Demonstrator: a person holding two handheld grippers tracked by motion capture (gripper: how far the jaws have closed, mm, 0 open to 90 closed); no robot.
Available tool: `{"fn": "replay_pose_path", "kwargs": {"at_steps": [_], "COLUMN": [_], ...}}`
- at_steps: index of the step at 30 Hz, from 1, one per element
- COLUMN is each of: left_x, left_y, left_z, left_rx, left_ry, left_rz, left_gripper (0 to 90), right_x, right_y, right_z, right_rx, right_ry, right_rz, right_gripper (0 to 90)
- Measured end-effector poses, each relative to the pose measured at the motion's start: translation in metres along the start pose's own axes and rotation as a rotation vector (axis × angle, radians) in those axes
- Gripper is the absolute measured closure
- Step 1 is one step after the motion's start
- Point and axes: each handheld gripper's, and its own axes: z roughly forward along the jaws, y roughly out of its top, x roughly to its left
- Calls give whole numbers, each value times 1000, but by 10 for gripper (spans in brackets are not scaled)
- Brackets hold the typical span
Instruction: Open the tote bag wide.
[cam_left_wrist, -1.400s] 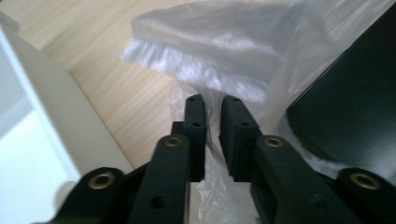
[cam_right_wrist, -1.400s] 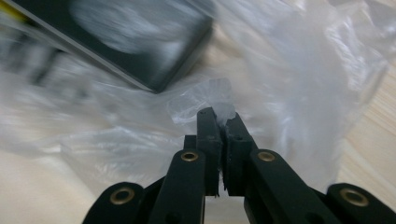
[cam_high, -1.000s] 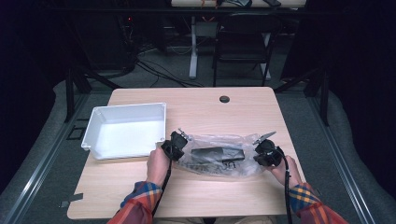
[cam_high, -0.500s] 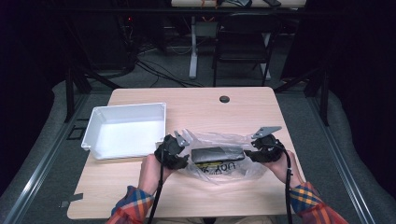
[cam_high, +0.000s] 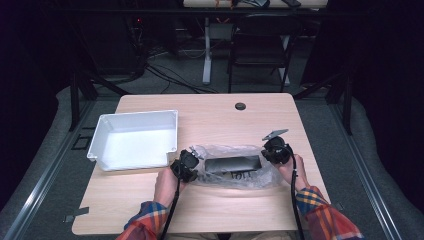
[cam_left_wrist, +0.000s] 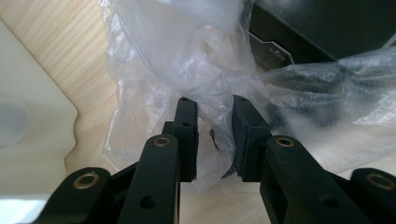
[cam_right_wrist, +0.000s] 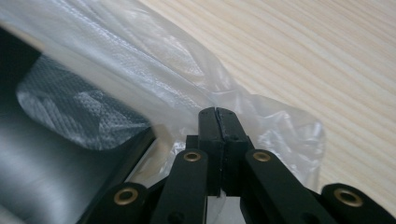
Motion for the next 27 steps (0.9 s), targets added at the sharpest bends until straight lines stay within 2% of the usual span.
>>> {"fn": "replay_pose_path", "kwargs": {"at_steps": [3, 5, 7, 9, 11, 14, 15, 16, 17, 19, 21, 23, 27], "left_x": [-1, 1, 2, 5, 8, 11, 12, 12, 13, 11, 9, 5, -3], "left_y": [1, 1, -1, -3, -5, -8, -9, -9, -9, -7, -5, 0, 13], "left_z": [2, 3, 4, 4, 1, -2, -4, -7, -12, -26, -43, -60, -81], "left_rx": [9, 21, 29, 35, 42, 42, 41, 37, 36, 4, -51, -103, -183], "left_ry": [15, 12, 33, 29, 22, 7, 7, 7, -6, -5, 1, -1, 1], "left_rz": [15, 28, 35, 29, 27, 14, 12, 5, -4, -8, -4, 1, 20], "left_gripper": [799, 829, 858, 878, 882, 876, 856, 798, 732, 582, 515, 439, 343], "right_x": [1, 0, 0, -1, -3, -8, -9, -9, -9, -11, -14, -16, -13], "right_y": [1, 1, 1, 0, -1, -4, -5, -7, -7, -8, -8, -7, -5], "right_z": [6, 9, 9, 8, 7, 5, 5, 4, 3, -3, -12, -21, -37], "right_rx": [20, 35, 44, 49, 58, 79, 91, 87, 83, 66, 43, 22, -14], "right_ry": [-63, -92, -106, -131, -143, -119, -94, -89, -80, -45, -16, 15, 26], "right_rz": [-8, -12, -19, -16, -12, 5, 5, -1, 1, 12, 30, 46, 51], "right_gripper": [900, 900, 900, 900, 900, 900, 900, 899, 877, 826, 748, 718, 628]}}
